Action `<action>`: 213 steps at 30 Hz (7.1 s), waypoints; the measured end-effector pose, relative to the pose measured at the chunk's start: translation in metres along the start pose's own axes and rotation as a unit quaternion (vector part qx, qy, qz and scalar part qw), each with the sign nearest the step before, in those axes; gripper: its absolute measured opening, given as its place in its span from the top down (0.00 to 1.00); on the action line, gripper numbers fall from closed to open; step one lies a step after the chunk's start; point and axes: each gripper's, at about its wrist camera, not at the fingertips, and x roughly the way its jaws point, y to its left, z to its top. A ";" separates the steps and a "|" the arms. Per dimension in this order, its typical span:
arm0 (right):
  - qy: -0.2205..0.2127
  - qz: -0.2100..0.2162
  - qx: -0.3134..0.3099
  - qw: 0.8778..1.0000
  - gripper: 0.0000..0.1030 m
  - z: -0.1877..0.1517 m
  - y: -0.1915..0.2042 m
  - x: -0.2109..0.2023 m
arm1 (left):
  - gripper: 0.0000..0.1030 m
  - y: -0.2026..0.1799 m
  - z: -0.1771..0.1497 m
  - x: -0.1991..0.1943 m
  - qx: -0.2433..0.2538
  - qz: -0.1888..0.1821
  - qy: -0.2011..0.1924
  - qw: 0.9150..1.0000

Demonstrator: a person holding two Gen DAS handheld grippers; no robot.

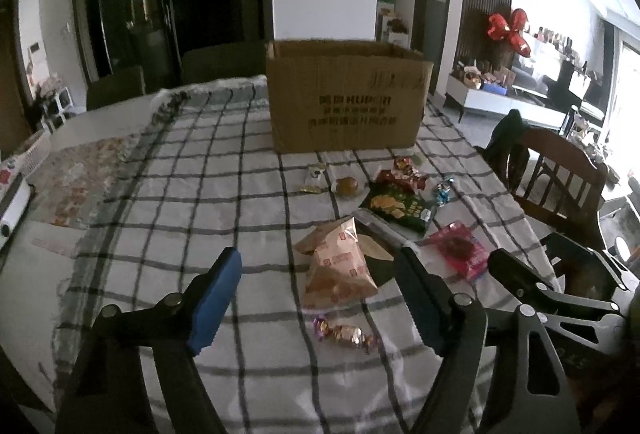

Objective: Organize snacks
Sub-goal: 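Grasp the Fortune Biscuits bag with the left tool while the right tool grasps the red packet, then carry both bags into the cardboard box and open both tools, then withdraw both tools from the box back toward the remaining snacks, then grasp the wrapped candies with the left tool while the right tool grasps the white wafer stick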

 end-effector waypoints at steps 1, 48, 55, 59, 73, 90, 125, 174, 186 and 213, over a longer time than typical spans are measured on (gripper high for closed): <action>0.006 -0.001 0.000 1.000 0.12 0.001 -0.001 0.008 | 0.27 0.000 0.001 0.008 -0.002 -0.002 0.007 1.000; 0.058 0.019 -0.016 0.998 0.66 0.026 -0.002 0.068 | 0.57 0.002 0.027 0.063 0.009 -0.044 0.045 0.998; 0.015 0.041 -0.019 0.999 0.66 0.057 0.008 0.049 | 0.57 0.006 0.065 0.042 0.018 -0.056 -0.003 0.998; -0.013 0.049 -0.019 0.999 0.66 0.081 0.012 0.045 | 0.57 0.009 0.094 0.040 0.022 -0.064 -0.025 0.997; -0.078 0.058 -0.024 0.995 0.65 0.195 0.019 0.074 | 0.57 0.022 0.205 0.074 0.020 -0.066 -0.070 0.995; -0.039 0.052 -0.015 0.998 0.62 0.259 0.011 0.163 | 0.34 0.028 0.264 0.157 0.018 -0.047 -0.038 0.998; -0.096 0.040 -0.034 0.994 0.34 0.141 0.007 -0.002 | 0.12 0.000 0.123 -0.012 0.066 -0.031 -0.084 0.994; 0.099 0.046 -0.070 0.992 0.34 -0.030 0.030 0.042 | 0.69 -0.005 -0.050 0.049 0.090 -0.117 0.084 0.985; 0.110 0.059 -0.067 0.990 0.34 -0.031 0.035 0.051 | 0.72 -0.007 -0.057 0.060 0.094 -0.113 0.079 0.986; 0.065 0.074 -0.079 0.992 0.35 0.006 0.040 0.065 | 0.77 0.005 -0.010 0.044 0.056 -0.081 0.019 0.995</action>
